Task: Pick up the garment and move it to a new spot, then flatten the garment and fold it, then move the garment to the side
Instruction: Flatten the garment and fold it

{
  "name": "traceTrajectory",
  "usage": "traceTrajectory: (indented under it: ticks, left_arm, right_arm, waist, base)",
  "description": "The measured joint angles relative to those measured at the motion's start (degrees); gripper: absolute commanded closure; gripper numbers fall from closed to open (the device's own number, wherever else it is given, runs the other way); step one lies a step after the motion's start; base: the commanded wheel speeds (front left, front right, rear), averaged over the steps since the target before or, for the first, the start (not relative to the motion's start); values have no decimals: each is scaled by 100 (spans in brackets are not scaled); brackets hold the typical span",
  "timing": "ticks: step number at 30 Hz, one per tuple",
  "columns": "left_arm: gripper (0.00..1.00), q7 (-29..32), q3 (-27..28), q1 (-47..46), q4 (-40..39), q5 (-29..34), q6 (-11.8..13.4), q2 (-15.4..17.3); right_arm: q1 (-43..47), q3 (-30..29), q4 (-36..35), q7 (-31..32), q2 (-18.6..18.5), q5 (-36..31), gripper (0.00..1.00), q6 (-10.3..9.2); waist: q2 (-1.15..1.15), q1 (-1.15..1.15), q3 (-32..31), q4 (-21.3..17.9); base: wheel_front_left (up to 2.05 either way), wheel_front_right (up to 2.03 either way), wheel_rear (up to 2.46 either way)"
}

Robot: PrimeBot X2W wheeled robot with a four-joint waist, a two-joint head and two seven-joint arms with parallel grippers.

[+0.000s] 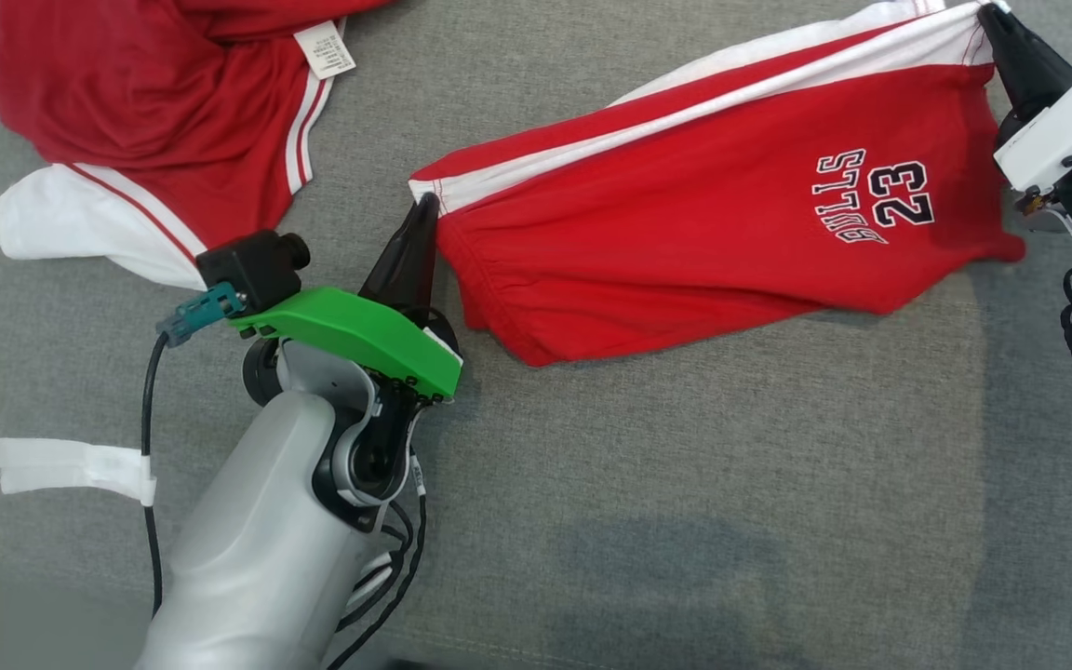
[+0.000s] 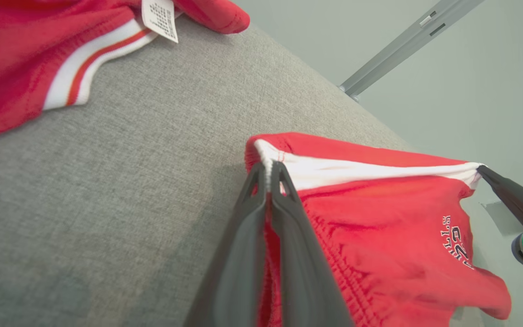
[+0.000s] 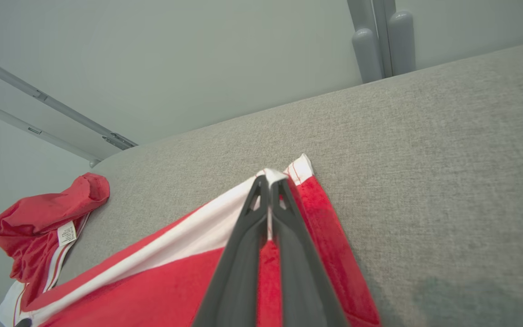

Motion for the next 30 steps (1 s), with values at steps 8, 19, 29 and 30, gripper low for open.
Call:
traceTrajectory:
  ticks: [8,19,29,30]
  left_arm:
    - [100,88,-216,-283,302,-57,-14,-205]
    - [91,97,-422,-530,575,-73,0,-296]
    - [45,22,-539,-684,671,-99,37,-327]
    - [4,-9,-545,-695,670,-99,41,-331]
  right_arm:
    - [-354,124,568,-143,-147,-93,100,0]
    - [-514,359,880,-136,-352,-187,100,0]
    - [-677,495,1150,-278,-415,-298,100,0]
    - [-705,510,1196,-290,-413,-304,100,0]
  waist:
    - [0,0,5,192]
    - [0,0,42,166]
    - [0,0,-8,253]
    - [0,0,-9,258]
  base:
    - [0,0,0]
    - [0,0,0]
    - [0,0,0]
    - [0,0,0]
